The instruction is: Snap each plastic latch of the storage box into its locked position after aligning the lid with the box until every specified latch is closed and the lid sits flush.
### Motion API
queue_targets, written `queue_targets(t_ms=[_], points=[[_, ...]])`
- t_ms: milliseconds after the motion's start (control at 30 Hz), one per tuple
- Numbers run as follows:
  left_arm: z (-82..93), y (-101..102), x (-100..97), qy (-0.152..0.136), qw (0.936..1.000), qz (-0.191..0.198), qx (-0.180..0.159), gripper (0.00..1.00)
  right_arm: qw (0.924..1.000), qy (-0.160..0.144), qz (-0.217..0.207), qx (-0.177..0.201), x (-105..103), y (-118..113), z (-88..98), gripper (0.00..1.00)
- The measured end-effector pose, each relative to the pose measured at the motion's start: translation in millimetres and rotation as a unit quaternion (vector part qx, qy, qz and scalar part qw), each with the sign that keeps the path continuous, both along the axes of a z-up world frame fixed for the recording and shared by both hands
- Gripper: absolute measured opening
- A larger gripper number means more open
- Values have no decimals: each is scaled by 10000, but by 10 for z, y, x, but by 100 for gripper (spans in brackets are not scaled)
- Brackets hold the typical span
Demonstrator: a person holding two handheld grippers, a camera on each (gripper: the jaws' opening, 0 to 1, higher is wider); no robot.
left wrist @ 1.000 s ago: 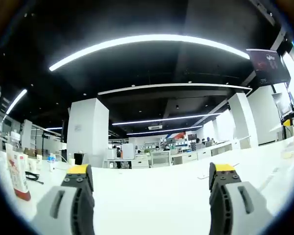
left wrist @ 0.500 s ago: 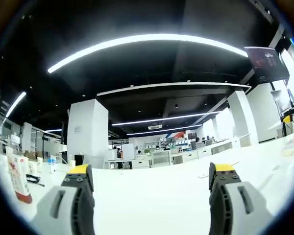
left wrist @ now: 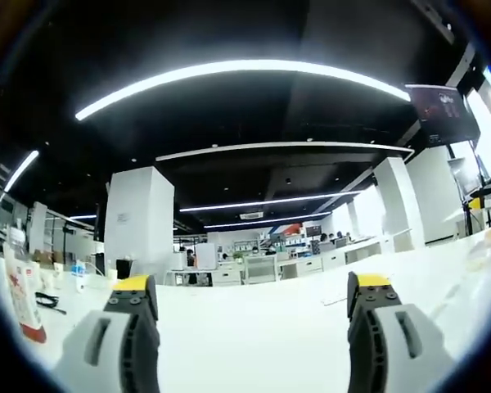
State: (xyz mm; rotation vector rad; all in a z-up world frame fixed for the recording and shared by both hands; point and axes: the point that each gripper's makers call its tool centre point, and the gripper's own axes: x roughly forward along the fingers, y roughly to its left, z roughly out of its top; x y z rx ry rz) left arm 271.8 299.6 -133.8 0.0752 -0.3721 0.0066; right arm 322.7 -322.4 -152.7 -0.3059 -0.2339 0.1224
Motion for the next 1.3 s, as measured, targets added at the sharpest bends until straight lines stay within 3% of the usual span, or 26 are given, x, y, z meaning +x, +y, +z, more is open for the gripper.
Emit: queue_targets(t_ms=[133,300,500,700,833,1067,1300], points=[[51,-112,10,30,9998,-83,156,96,10000,-53,19,72,-17,-3,24,42],[73,-372,58,174,9983,-453,323,97,9999,-90,-31,104,-17,-13,33,42],[190,-604,38,104,9963,-710,483,96,9998,-110,-67,122,-15,-28,36,42],[238,-941,35,211,9907,-1151,695,95,9997,-161,-77,144,-39,-32,51,42],[303,-1196,18,221,9853,-1390,971,95,9997,-148,-83,150,-38,-37,46,42],[385,-1554,15,281,9751,-1890,1123,94,9997,-175,-67,168,-55,-33,62,42],[434,-1997,-5,396,9582,-2536,1267,93,9996,-203,-64,210,-63,-40,78,42]])
